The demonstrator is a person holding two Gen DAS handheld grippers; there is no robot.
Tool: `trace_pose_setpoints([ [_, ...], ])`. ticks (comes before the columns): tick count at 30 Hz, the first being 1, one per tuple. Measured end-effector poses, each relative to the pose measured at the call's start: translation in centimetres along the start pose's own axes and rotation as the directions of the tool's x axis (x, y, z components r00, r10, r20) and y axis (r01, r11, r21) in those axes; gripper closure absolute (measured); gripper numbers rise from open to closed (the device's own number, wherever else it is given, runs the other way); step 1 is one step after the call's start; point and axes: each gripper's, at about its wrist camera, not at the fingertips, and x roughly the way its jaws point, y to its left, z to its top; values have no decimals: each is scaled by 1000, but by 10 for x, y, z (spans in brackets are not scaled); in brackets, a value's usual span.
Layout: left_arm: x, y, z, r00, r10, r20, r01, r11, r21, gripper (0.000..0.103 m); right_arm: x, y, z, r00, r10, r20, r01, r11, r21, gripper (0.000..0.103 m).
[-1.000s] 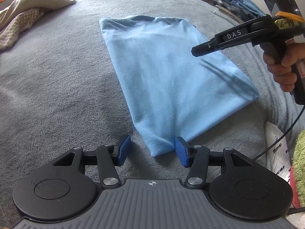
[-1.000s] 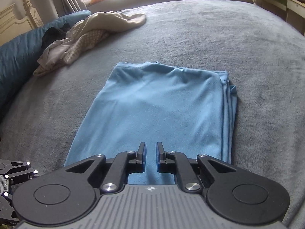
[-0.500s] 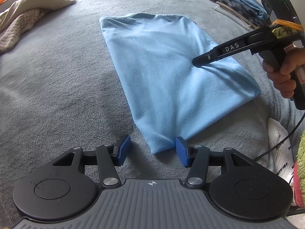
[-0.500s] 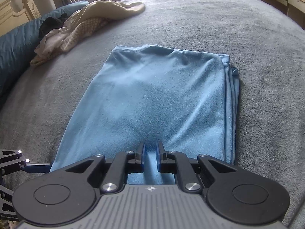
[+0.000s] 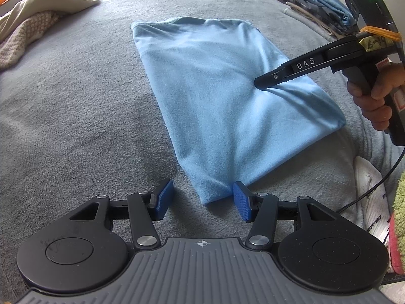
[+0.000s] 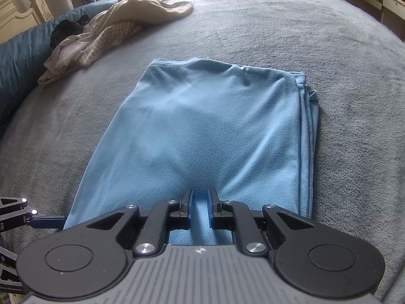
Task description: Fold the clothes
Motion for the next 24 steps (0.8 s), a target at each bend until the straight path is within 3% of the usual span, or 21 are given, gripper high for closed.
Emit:
trace_pose_setpoints([
  [24,0,-2,0,1000,4,0,-4,1000,5,50,1,2,-1,1000,-7,3,7,1000,-12,90],
])
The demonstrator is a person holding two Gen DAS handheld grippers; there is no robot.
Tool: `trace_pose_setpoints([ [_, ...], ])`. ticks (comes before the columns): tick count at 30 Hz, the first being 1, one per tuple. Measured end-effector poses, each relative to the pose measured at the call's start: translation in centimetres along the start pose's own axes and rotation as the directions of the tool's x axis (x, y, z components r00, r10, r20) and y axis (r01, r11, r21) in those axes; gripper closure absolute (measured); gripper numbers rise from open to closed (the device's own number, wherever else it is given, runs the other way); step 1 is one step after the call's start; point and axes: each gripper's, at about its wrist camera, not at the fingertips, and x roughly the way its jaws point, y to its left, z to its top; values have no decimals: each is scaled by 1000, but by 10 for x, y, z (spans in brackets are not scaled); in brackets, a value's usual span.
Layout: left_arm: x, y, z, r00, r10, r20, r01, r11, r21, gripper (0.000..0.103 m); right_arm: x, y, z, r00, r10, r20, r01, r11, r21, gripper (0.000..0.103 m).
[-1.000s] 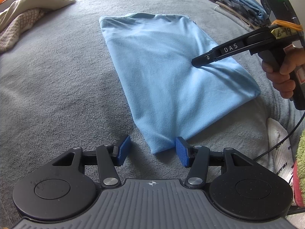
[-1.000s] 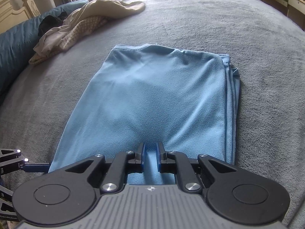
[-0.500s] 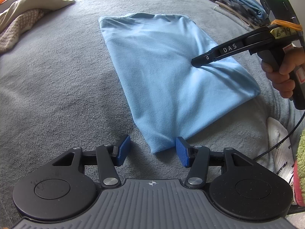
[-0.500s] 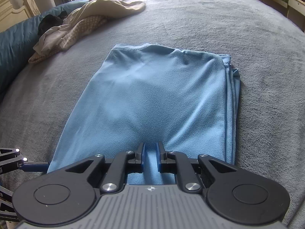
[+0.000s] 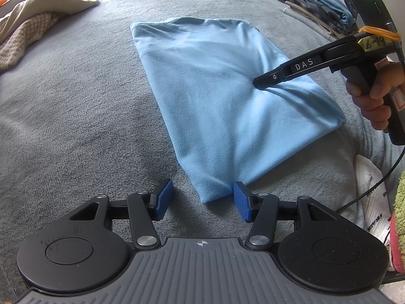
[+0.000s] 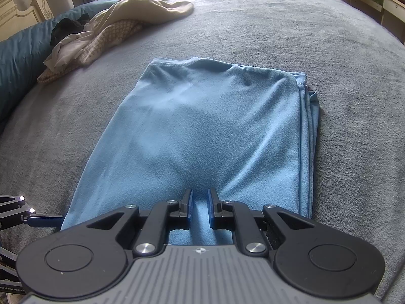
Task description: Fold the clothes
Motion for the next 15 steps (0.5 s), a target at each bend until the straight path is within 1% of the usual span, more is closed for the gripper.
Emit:
trace_pose_setpoints([
  [15,-1,0,-1,1000,2,0,-2,1000,1,50,1,0,-1,1000,-1,1,1,1000,-2,90],
])
